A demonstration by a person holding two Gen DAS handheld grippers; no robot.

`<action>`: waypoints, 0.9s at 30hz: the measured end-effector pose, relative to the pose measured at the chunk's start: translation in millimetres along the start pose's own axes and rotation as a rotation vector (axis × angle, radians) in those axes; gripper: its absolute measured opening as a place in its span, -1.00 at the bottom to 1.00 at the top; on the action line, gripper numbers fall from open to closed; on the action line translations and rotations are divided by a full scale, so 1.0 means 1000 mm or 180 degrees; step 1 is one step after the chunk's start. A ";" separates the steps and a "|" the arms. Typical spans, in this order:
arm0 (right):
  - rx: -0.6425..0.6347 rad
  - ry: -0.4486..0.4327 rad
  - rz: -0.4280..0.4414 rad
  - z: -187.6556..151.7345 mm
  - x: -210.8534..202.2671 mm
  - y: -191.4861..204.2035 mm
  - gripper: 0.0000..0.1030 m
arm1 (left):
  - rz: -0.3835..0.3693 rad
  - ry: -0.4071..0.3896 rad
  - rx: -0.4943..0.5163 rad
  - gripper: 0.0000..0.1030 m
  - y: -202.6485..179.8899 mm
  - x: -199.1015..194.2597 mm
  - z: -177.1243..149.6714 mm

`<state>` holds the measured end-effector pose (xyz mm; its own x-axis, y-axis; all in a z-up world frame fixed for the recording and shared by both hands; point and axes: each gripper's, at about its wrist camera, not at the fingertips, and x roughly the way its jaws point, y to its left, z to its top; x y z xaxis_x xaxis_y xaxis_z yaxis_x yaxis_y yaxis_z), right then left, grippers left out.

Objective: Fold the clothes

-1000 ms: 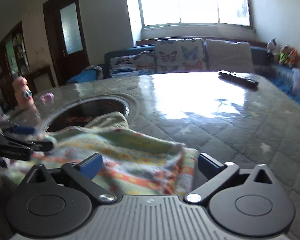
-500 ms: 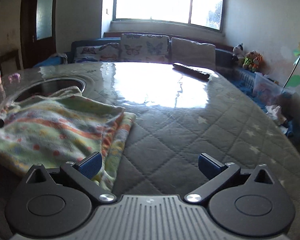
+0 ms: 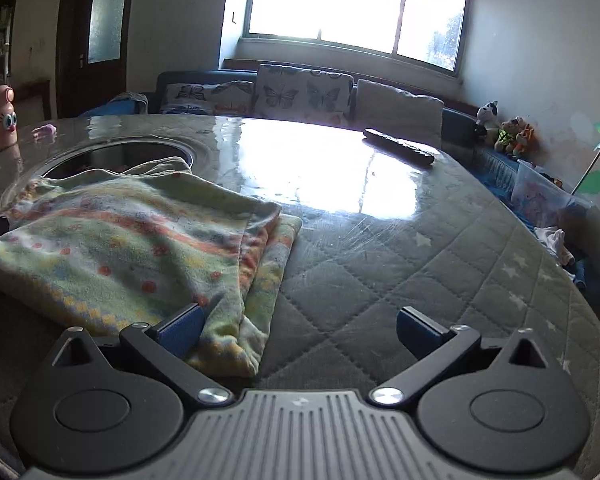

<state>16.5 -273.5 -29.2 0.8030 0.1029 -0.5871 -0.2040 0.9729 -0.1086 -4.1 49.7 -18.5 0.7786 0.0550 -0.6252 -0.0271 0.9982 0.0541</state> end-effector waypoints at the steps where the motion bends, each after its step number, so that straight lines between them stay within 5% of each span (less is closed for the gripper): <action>1: 0.0014 0.0005 0.0012 0.001 -0.001 -0.001 1.00 | -0.0013 0.0010 -0.0038 1.00 0.002 -0.001 0.000; 19: -0.0186 -0.0233 0.0518 0.033 0.002 0.048 1.00 | 0.0005 -0.0017 -0.0012 1.00 0.006 -0.025 -0.006; 27: -0.0633 -0.0117 0.0747 0.026 0.011 0.086 1.00 | 0.0004 0.0004 0.0068 1.00 0.004 -0.025 -0.013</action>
<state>22.0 -183.6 -24.3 0.7400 0.3309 -0.5856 -0.4890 0.8624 -0.1306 -31.9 52.9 -12.7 0.7777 0.0561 -0.6261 -0.0146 0.9973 0.0713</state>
